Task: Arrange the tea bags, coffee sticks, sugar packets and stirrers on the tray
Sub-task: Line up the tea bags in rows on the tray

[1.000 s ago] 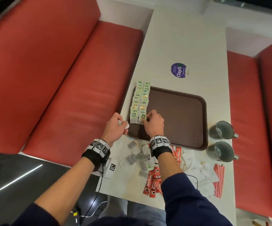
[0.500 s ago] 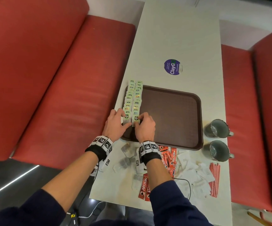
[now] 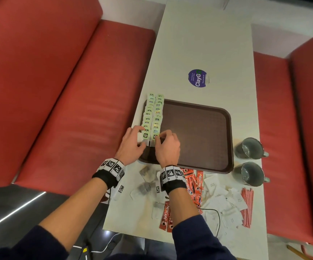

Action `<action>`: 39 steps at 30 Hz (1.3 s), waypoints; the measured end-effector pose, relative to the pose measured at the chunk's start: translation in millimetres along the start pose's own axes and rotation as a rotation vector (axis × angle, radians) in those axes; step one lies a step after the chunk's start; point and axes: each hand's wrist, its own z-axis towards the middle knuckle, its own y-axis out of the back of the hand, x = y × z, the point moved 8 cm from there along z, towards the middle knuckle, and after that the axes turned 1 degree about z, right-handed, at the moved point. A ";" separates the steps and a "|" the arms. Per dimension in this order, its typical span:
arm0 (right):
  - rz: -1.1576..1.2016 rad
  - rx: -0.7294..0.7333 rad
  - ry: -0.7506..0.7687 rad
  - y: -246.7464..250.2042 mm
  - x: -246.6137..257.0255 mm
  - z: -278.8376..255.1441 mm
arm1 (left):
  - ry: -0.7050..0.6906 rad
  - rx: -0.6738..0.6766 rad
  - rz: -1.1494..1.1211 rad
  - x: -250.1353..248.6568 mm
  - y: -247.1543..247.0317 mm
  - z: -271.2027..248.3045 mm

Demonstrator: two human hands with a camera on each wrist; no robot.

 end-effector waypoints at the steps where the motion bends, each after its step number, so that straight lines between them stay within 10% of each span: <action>1: 0.059 -0.004 0.027 7.0 4.0 -1.1 | 0.034 0.012 -0.057 -1.1 2.5 -4.5; 10: 0.241 0.404 0.375 46.2 52.9 -49.2 | 0.171 0.159 -0.874 -16.1 13.4 -57.8; 16: 0.183 0.353 0.518 70.3 64.5 -63.0 | 0.152 0.282 -1.064 -21.3 25.5 -75.4; 27: 0.145 0.273 0.516 76.6 88.7 -65.2 | 0.020 -0.006 -0.651 -17.7 42.2 -85.4; 34: 0.326 0.243 0.196 49.3 53.1 -57.1 | 0.085 -0.089 -0.756 -9.1 31.6 -80.5; 39: 0.295 0.100 0.032 33.7 19.0 -42.9 | 0.156 -0.192 -0.363 23.5 22.4 -74.1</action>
